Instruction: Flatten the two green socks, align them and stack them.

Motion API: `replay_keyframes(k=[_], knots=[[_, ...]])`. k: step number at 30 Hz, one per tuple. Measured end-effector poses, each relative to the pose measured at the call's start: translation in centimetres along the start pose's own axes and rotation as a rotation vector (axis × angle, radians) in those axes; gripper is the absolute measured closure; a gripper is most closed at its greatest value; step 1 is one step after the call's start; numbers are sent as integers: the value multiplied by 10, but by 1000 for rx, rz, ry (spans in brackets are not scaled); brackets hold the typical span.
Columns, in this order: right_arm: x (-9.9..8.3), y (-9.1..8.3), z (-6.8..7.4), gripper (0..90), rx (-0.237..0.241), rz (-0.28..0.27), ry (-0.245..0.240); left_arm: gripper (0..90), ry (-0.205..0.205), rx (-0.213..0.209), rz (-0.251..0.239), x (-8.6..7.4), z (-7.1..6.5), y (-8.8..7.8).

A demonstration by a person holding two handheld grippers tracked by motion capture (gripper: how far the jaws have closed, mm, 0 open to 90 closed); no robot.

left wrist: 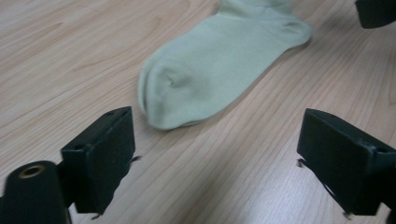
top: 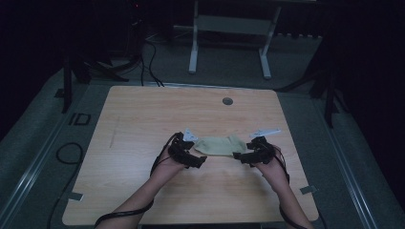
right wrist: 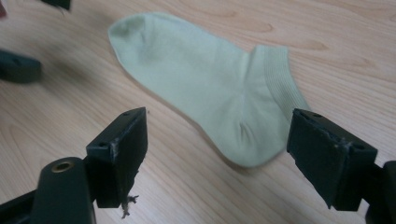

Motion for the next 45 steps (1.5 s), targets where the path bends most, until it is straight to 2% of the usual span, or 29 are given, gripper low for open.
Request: replay_keyframes(k=[3, 6, 10, 14, 17, 19, 23, 26, 33, 40, 45], knots=[[-6, -2, -5, 157, -52, -29, -39, 70, -4, 34, -16, -6, 2, -8], [-12, -3, -9, 150, -52, -40, -40, 69, -5, 40, 0, -15, 5, -12], [-20, -6, -16, 146, -59, -68, -36, 16, -11, 45, 19, -27, 8, -18], [-27, -12, -24, 144, -61, -105, -46, 16, -16, 74, 51, -41, 12, -25], [-34, -16, -30, 144, -72, -110, -39, 16, -35, 76, 60, -52, 14, -29], [-37, -19, -33, 143, -80, -114, -30, 16, -38, 58, 69, -59, 15, -32], [-43, -26, -40, 140, -108, -150, -16, 16, -33, 65, 78, -69, 15, -38], [-49, -31, -45, 138, -129, -158, -2, 16, -30, 64, 76, -76, 15, -43], [-66, -42, -54, 123, -175, -178, 4, 16, -58, 93, 57, -95, 18, -59], [-81, -48, -61, 107, -184, -181, 37, 16, -75, 123, 43, -110, 20, -72], [-89, -55, -65, 107, -194, -188, 63, 16, -105, 138, 34, -125, 21, -79]])
Point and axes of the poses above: each handheld gripper's, and its own axes: y roughly forward along the jaws, x roughly out of its top, z roughly to its left, the point moved 4 cm from there along y, roughly forward along the jaws, and after that the axes turned 12 degrees about y, right-handed, at the moved point
